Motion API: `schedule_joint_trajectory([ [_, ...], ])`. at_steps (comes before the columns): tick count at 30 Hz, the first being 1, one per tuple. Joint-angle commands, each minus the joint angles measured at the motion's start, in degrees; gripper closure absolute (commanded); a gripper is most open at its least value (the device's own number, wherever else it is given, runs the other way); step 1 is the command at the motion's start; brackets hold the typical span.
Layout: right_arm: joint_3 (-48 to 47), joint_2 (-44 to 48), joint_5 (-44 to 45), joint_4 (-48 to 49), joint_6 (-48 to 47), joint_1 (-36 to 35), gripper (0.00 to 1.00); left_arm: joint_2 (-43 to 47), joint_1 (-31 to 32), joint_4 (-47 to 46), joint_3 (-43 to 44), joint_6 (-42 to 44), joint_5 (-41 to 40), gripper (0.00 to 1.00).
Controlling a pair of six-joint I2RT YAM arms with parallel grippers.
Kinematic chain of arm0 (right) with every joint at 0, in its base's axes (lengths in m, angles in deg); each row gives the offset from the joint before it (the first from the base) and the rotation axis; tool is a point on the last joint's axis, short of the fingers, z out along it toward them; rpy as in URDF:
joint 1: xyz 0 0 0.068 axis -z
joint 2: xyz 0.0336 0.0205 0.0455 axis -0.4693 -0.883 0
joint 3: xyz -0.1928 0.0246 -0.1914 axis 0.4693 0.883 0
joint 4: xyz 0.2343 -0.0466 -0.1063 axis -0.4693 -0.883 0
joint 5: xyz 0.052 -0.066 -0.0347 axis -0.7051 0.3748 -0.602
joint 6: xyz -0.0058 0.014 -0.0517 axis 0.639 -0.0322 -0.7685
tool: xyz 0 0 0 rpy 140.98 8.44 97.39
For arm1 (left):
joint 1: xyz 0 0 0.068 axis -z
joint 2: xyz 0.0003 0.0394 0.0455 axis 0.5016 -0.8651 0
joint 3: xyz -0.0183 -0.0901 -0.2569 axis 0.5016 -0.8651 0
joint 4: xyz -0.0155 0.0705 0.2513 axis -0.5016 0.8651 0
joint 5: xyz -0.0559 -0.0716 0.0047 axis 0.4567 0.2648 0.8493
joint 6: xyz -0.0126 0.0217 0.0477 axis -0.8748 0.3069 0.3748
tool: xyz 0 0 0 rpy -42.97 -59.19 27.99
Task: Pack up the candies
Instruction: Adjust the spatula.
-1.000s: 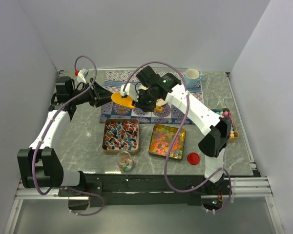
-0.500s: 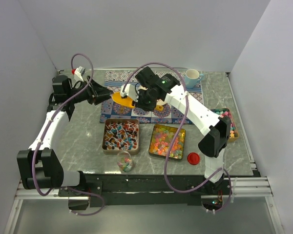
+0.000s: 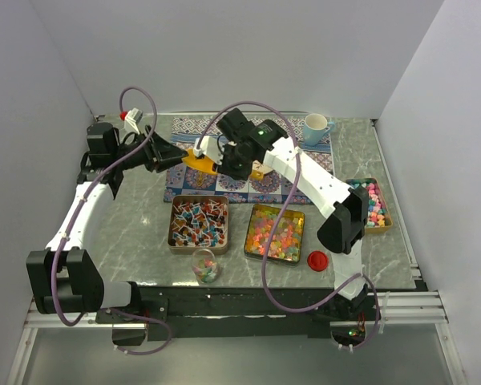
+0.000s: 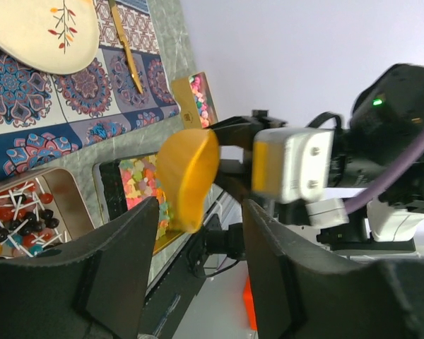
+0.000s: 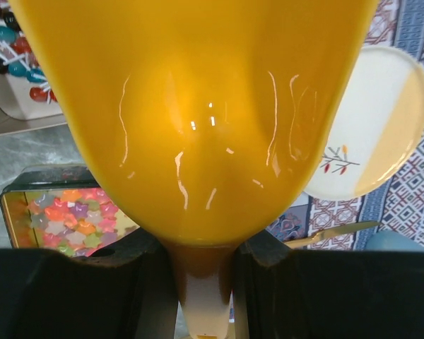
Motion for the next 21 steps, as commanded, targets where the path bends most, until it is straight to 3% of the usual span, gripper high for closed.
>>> schedule_joint_trajectory([
  [1,-3.66,1.87,-0.27,2.54,0.98,-0.42,1.00,0.87,0.26,0.27,1.15,2.60,-0.01,0.46],
  [7,-2.95,2.75,0.09,2.72,0.89,-0.77,1.00,-0.37,0.35,-1.40,1.32,2.25,0.87,0.50],
  [15,-5.59,2.92,-3.69,2.89,0.45,-0.86,1.00,-2.91,0.62,-3.33,0.10,2.25,2.36,0.82],
  [19,-4.46,5.46,-5.89,2.46,-0.25,-0.77,1.00,-3.88,0.53,-9.11,-2.01,0.32,5.79,0.99],
  [21,-2.09,8.00,-8.43,2.36,-0.60,-0.16,0.89,-4.32,0.44,-11.40,-4.11,-1.43,7.45,0.99],
])
